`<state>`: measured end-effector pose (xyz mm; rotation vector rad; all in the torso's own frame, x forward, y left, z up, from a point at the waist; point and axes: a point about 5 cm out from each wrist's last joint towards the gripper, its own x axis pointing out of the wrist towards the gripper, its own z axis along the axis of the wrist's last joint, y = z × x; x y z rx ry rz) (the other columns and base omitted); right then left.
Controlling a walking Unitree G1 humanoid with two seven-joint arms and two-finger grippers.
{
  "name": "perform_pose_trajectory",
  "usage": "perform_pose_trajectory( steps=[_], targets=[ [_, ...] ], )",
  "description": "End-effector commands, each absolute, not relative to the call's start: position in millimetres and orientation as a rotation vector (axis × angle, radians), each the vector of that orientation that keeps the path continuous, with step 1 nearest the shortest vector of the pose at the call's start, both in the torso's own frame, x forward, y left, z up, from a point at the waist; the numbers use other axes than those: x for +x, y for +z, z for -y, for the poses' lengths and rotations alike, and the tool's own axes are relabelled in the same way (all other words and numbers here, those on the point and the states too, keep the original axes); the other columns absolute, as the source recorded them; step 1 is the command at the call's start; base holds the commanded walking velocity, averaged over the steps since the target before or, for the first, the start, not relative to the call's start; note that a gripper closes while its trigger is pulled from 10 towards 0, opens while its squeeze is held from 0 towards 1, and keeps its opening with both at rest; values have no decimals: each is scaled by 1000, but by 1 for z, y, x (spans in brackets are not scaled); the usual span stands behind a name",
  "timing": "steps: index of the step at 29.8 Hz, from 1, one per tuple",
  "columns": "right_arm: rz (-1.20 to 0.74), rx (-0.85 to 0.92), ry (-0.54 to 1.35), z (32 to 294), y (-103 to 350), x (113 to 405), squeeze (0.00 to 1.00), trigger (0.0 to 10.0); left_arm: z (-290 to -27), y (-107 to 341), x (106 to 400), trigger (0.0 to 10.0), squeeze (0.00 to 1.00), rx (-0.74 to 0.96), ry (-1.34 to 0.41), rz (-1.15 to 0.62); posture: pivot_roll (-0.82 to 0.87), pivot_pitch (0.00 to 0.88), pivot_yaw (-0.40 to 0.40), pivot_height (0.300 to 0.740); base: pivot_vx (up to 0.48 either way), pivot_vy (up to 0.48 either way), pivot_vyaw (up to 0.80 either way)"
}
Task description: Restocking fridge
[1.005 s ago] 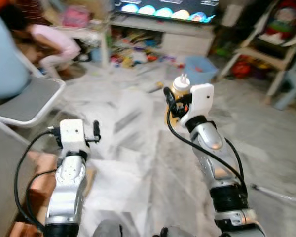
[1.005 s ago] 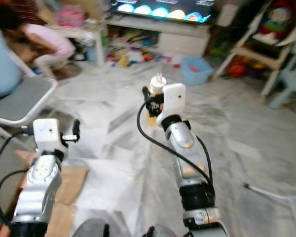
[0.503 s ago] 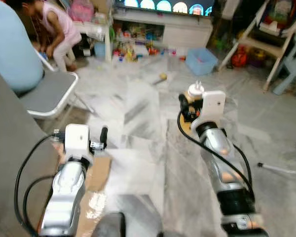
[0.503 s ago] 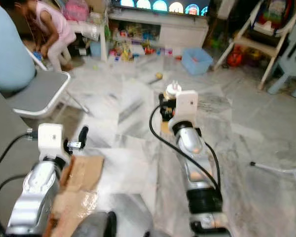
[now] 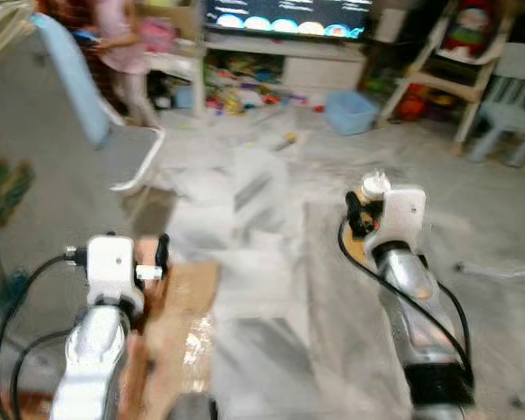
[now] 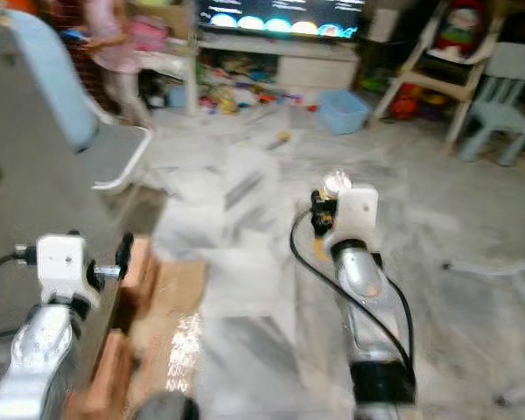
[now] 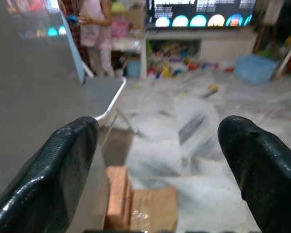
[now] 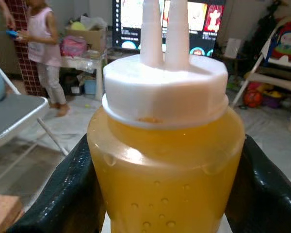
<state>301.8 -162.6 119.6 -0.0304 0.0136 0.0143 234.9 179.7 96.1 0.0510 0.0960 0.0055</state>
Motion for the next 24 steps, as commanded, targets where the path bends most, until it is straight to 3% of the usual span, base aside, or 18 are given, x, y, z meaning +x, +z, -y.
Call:
perform_pose_trajectory(
  steps=[1, 7, 17, 24],
  targets=[
    [19, -29, 4, 164, 129, 305, 0, 10000, -182, 103, 239, 10000, 0, 48, 28, -72, 98, 0, -78, 740, 0, 0, 0],
    [22, -26, 9, 164, 130, 304, 0, 10000, -195, 99, 237, 10000, 0, 32, 128, -95, 94, 0, -78, 740, 0, 94, 0],
    [-6, -40, -8, 168, 124, 300, 0, 10000, -183, 94, 229, 10000, 0, 86, -7, -93, 91, 0, -84, 740, 0, 62, 0],
    [-12, -69, -2, 171, 119, 293, 0, 10000, -204, 84, 217, 10000, 0, 97, 128, -127, 100, 0, -94, 740, 0, 0, 182]
  ],
)
